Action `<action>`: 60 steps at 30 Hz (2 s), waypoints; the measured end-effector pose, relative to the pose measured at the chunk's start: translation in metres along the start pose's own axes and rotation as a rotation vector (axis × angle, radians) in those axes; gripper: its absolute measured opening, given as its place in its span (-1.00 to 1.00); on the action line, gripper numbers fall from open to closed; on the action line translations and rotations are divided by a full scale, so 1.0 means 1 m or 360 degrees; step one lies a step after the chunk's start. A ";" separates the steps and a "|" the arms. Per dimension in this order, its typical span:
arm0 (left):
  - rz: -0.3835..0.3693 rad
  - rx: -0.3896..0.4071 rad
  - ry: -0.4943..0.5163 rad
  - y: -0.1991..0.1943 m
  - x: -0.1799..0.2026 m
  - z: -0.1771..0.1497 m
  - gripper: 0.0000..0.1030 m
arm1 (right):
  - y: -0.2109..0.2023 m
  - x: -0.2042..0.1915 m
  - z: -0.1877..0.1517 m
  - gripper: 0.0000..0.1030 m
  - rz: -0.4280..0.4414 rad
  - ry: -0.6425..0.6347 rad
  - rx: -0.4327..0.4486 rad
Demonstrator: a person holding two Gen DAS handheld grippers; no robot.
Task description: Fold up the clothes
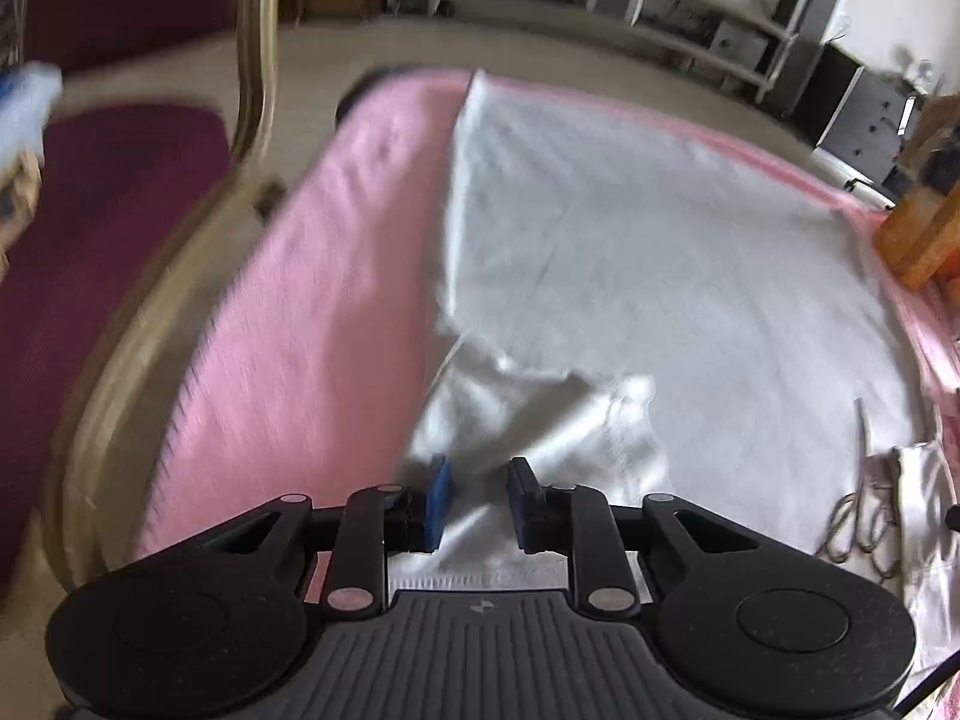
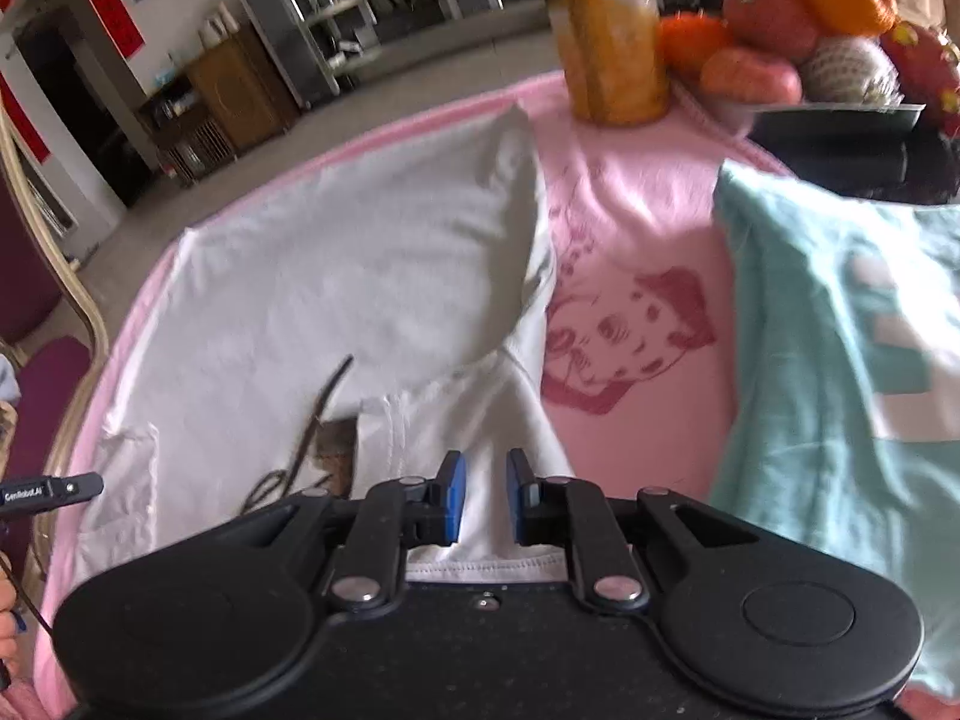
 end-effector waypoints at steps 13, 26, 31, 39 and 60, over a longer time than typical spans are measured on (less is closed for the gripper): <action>0.0031 -0.0052 0.0085 -0.044 0.011 -0.029 -0.43 | -0.027 0.009 -0.036 -0.43 -0.0023 0.0033 -0.0108; 0.0106 -0.0128 0.0050 -0.049 -0.007 -0.065 -0.44 | -0.027 0.019 -0.043 -0.41 -0.0125 0.0088 -0.0155; 0.0123 -0.0104 0.0117 -0.052 -0.004 -0.067 -0.35 | -0.025 0.016 -0.044 -0.39 -0.0151 0.0008 -0.0139; 0.0135 -0.0262 0.0042 -0.073 -0.024 -0.095 -0.34 | -0.048 0.023 -0.070 -0.21 -0.0117 0.0074 -0.0202; -0.0004 -0.0082 0.0209 -0.021 0.018 0.020 -0.42 | -0.026 -0.013 0.048 -0.62 0.0295 0.0126 0.0155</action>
Point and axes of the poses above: each gripper's, at about its wrist camera, not at the fingertips, and y roughly the way its jaws point, x to its right, z to its top, the point moved 8 cm from there along y, roughly the way its jaws point, and after that the axes turned 1 degree about x, right-handed, at the moved point
